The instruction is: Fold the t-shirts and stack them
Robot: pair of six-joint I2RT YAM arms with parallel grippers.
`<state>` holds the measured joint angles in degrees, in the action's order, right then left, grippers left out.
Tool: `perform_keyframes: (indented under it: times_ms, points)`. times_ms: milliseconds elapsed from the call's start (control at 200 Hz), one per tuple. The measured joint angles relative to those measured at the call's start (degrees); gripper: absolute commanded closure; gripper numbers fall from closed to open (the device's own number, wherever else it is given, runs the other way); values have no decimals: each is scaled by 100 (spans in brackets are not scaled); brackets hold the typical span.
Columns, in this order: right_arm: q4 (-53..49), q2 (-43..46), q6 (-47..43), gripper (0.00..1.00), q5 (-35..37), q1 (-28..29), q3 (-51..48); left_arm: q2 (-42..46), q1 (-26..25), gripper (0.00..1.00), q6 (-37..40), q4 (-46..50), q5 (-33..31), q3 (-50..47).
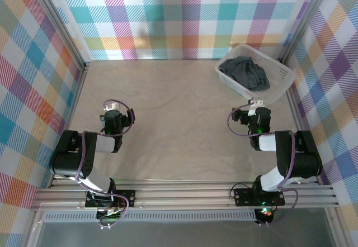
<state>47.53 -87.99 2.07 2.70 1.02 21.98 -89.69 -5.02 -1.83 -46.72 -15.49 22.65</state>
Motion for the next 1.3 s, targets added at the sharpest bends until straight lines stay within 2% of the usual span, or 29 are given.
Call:
perform_keyframes:
  times_ms: [185, 225, 300, 415, 450, 525, 585, 625, 690, 755, 915, 1040, 1130, 1305]
  points:
    - [-249, 87, 7, 0, 205, 33, 57, 13, -2, 0, 4, 9, 0, 0]
    - [-728, 267, 24, 0, 391, 74, 205, 120, -37, 0, 24, 184, -24, 15]
    - [-1860, 748, 90, 0, 723, 179, 793, 632, -203, 0, 61, 1064, -321, 238]
    - [-3071, 1386, 415, 0, 1032, 450, 2369, 1600, -704, 0, -33, 1825, -885, 988]
    - [-3440, 1412, 597, 0, 1010, 474, 2992, 1808, -780, 0, -330, 2256, -1016, 1436]
    - [-4518, 1180, 1257, 0, 837, 501, 4682, 1888, -752, 0, -1355, 3799, -1222, 2876]
    - [-4942, 942, 1709, 14, 549, 334, 5615, 1753, -400, 0, -2096, 4489, -870, 3884]
    - [-5191, 809, 1952, 18, 376, 179, 5969, 1620, -90, 0, -2492, 4717, -509, 4336]
    - [-5873, 433, 2330, 19, 280, -72, 6553, 1294, 260, 1, -2997, 5027, -39, 4896]
    - [-6618, -269, 2559, 20, 201, -282, 7300, 855, 306, 3, -3230, 5375, 402, 5359]
    - [-7906, -2210, 2734, 18, -179, -632, 8633, -94, -413, 7, -3322, 6065, 1596, 6131]
    - [-8760, -3674, 2758, 24, -472, -748, 9628, -251, -1062, 9, -3261, 6321, 2358, 6271]
    - [-9060, -4435, 2796, 25, -555, -776, 10085, -249, -1436, 10, -3180, 6356, 2671, 6317]
    - [-9342, -5254, 2929, 29, -669, -780, 10426, -223, -1864, 12, -3139, 6546, 2892, 6321]
